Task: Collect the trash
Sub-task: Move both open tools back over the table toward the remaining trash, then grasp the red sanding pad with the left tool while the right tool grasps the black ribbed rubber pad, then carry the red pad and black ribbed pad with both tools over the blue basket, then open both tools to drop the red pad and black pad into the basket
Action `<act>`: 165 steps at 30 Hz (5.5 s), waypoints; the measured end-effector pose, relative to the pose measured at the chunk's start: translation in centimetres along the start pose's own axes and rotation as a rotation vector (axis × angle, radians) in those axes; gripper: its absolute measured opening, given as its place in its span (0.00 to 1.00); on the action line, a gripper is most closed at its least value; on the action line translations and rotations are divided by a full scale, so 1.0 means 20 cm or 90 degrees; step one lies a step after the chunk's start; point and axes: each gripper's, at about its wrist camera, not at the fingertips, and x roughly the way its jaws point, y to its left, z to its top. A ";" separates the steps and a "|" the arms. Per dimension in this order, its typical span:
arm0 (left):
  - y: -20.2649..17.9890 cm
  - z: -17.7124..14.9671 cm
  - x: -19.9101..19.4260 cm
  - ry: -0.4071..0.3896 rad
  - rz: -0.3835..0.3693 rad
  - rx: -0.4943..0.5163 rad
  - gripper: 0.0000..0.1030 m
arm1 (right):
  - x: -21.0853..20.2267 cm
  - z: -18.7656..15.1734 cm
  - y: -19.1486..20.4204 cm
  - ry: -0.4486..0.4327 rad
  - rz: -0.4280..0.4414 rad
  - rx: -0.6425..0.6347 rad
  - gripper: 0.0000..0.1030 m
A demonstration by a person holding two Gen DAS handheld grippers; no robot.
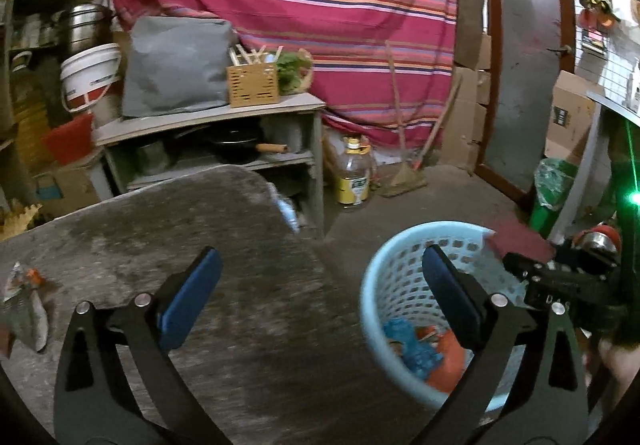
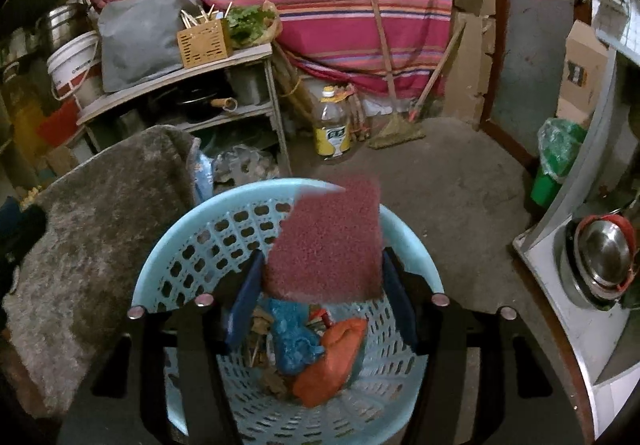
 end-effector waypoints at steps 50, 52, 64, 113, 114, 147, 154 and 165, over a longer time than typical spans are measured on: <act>2.25 -0.69 -0.20 0.215 0.262 -0.199 0.68 | -0.03 -0.10 1.71 0.006 0.190 -0.116 0.96; 2.26 -0.70 -0.21 0.211 0.257 -0.207 0.66 | -0.04 -0.13 1.78 0.010 0.203 -0.128 0.96; 2.27 -0.69 -0.58 0.134 0.302 -0.233 0.64 | -0.18 -0.35 2.25 0.030 0.280 -0.199 0.96; 1.79 -0.48 -0.62 0.067 0.280 -0.188 0.64 | -0.35 -0.09 1.41 -0.041 0.228 -0.209 0.74; 1.76 -0.47 -0.62 0.062 0.281 -0.184 0.64 | -0.34 -0.07 1.36 -0.045 0.224 -0.202 0.74; 0.03 0.01 -0.13 0.006 0.032 -0.002 0.64 | -0.10 0.02 -0.07 -0.016 0.059 -0.021 0.74; -0.19 -0.02 0.01 0.025 0.009 0.026 0.64 | -0.08 -0.01 -0.23 -0.012 0.054 0.015 0.74; -0.41 -0.04 0.18 0.054 -0.031 0.026 0.65 | -0.06 -0.02 -0.34 -0.009 0.045 0.044 0.74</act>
